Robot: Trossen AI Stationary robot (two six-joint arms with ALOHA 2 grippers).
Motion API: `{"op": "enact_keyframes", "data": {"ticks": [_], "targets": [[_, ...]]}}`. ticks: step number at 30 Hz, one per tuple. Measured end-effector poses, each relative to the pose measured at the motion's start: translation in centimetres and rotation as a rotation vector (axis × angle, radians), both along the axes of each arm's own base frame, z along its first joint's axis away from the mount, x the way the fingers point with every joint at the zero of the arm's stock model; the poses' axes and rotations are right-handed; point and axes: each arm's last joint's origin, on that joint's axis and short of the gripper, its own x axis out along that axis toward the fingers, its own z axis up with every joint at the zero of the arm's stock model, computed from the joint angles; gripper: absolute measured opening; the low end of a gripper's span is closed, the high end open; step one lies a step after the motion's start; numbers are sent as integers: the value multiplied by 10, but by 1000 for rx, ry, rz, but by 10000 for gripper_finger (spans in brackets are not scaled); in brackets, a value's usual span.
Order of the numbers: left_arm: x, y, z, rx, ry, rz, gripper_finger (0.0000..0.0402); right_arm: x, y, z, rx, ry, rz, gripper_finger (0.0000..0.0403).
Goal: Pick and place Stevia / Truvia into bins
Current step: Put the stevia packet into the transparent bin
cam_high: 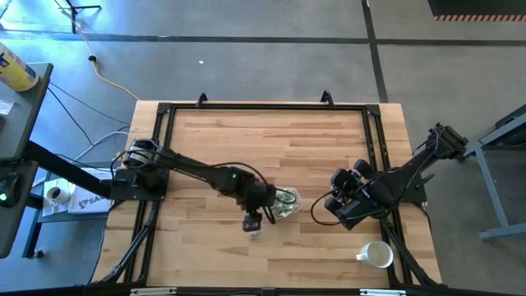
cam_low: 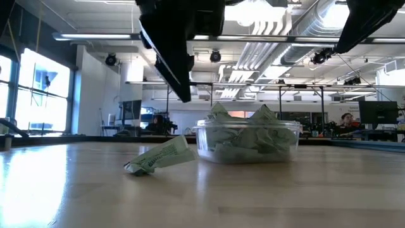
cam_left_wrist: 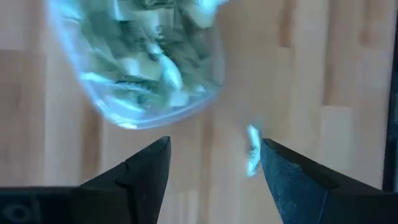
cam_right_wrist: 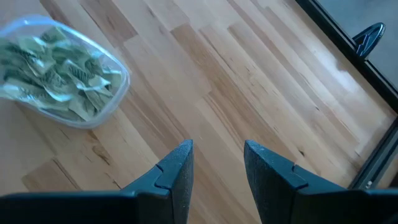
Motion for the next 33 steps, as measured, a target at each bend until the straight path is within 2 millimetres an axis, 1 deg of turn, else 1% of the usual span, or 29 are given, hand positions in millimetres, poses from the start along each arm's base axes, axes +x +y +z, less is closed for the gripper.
{"op": "enact_keyframes", "data": {"ticks": [2,4,6,12,13,15,17,20,22,24,26,30,33], "targets": [[0,-8,-5,-6,-10,-15,282,-1,0,0,0,18,8,134],[-4,-19,-12,-10,2,-46,281,-2,-1,0,1,36,10,134],[-6,-30,-16,3,-47,-61,280,-3,-1,0,-2,47,11,134],[-12,-57,-36,97,-159,-15,280,-4,-2,0,-11,61,11,134],[-13,-60,-41,98,-158,-6,280,-4,-2,0,-13,64,11,134],[-17,-61,-56,108,-103,22,280,-4,-2,0,-14,65,11,134],[-15,-63,-68,87,-75,37,280,-4,-2,0,-15,67,11,134],[-14,-67,-82,95,-54,35,280,-5,-3,0,-18,69,11,134],[-14,-68,-87,118,-48,40,273,-5,-3,0,-17,70,10,134],[-14,-67,-94,144,-29,43,252,-5,-3,0,-14,70,6,134],[-15,-66,-95,178,-18,42,216,-5,-2,-1,-5,74,4,134],[-14,-61,-96,231,-16,-6,118,-5,-2,-1,12,86,2,134],[-11,-52,-94,241,-4,-27,38,-7,-3,-1,10,100,-5,134]]}}
